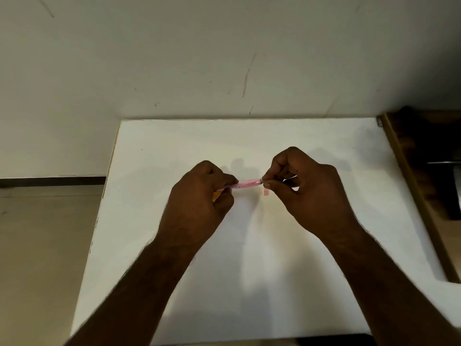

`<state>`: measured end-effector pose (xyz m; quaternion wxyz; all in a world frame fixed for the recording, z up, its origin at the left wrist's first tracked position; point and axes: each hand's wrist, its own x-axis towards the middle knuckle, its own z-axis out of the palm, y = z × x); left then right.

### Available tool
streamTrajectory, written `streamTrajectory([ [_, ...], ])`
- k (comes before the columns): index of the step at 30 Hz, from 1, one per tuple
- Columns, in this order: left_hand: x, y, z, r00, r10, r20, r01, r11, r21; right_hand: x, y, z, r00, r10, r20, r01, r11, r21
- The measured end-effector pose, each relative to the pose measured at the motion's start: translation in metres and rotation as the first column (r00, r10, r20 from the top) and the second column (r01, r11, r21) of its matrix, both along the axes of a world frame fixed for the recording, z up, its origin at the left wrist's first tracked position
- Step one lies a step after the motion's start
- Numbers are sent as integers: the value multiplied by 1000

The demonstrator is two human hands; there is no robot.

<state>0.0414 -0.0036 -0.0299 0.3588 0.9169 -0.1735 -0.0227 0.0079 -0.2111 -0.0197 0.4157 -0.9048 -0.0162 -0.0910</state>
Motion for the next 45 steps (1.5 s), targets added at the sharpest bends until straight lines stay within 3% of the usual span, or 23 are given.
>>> streamTrajectory([
  [3,1,1,-1,1000,-1,2,1,1000,4,1,1,-2,1000,-21,1,21,999,44],
  [6,2,2,-1,1000,15,-6,-15,1000,-16,4,-3,-6,990,-112,-91,123,984,131],
  [9,1,1,-1,1000,6,-9,-6,1000,-12,2,-4,-16,959,-209,-191,200,978,-66],
  [13,1,-1,-3,1000,3,-8,-3,1000,-12,-3,9,-25,960,-175,-216,96,938,-334],
  [19,1,0,-3,1000,6,-10,-6,1000,-10,-1,14,-27,952,-207,-226,96,900,-425],
  [21,1,1,-4,1000,13,-15,-13,1000,-15,-1,11,-26,937,-242,-252,163,940,-300],
  [24,2,1,-3,1000,19,-22,-20,999,-34,3,6,-21,908,-282,-310,313,948,53],
  [27,2,1,-3,999,21,-24,-22,999,-30,6,4,-11,897,-209,-388,387,795,467],
  [29,3,1,-3,999,30,-28,-31,999,-29,6,5,-5,896,-129,-424,393,675,624],
  [33,2,1,-3,999,32,-24,-32,999,-24,5,5,-1,894,-37,-447,381,588,713],
  [39,2,1,-3,999,32,-23,-32,999,-6,6,6,-3,907,-45,-420,342,662,667],
  [45,1,1,-4,999,18,-28,-18,1000,4,5,6,-6,913,-40,-407,324,677,661],
])
